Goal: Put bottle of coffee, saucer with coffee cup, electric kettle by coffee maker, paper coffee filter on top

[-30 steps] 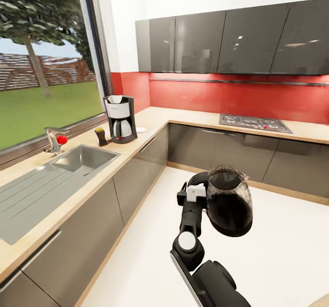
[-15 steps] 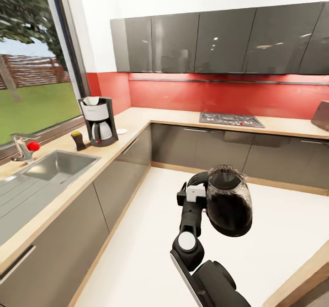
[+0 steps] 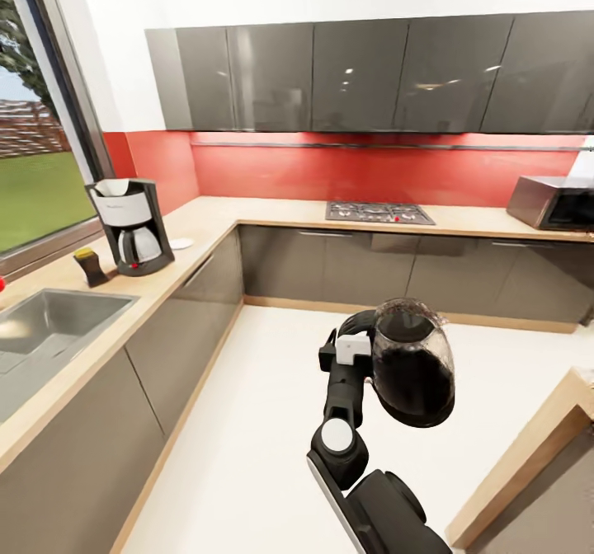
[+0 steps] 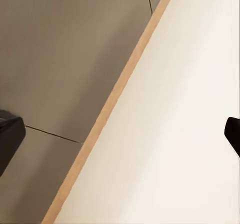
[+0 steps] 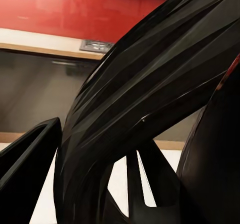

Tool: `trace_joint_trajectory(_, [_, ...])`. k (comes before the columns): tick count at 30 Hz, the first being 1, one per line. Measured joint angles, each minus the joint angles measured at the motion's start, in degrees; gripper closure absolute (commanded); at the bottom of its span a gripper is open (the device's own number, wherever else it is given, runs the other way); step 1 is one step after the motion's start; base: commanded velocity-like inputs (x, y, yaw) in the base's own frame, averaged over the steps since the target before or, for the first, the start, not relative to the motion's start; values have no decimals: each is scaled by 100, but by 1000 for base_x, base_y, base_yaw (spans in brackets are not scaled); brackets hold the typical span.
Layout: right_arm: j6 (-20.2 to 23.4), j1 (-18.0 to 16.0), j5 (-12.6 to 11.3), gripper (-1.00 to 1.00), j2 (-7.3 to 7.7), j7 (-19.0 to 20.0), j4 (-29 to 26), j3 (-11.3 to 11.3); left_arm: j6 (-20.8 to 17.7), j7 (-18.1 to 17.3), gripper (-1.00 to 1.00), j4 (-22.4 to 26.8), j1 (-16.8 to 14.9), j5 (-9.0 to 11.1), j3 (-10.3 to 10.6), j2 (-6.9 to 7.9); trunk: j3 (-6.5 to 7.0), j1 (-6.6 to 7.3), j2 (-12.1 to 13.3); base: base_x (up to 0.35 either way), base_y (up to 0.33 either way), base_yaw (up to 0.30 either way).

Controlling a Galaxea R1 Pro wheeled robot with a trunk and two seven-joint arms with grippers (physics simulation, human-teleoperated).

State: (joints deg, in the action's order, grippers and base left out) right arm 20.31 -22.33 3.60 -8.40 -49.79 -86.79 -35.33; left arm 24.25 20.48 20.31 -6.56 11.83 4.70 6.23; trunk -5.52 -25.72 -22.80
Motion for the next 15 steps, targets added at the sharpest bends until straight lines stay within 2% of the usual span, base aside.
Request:
trace_joint_trajectory(5, [-2, 0, -3, 100, -4, -2, 5, -61, 0, 0, -100, 0, 1, 5, 0, -2, 0, 0, 0, 325, 36, -184])
trace_joint_trajectory(15, [9, -1, 6, 100, -12, -10, -2, -107, -1, 0, -100, -5, 2, 6, 0, -4, 0, 0, 0, 335, 133, -16])
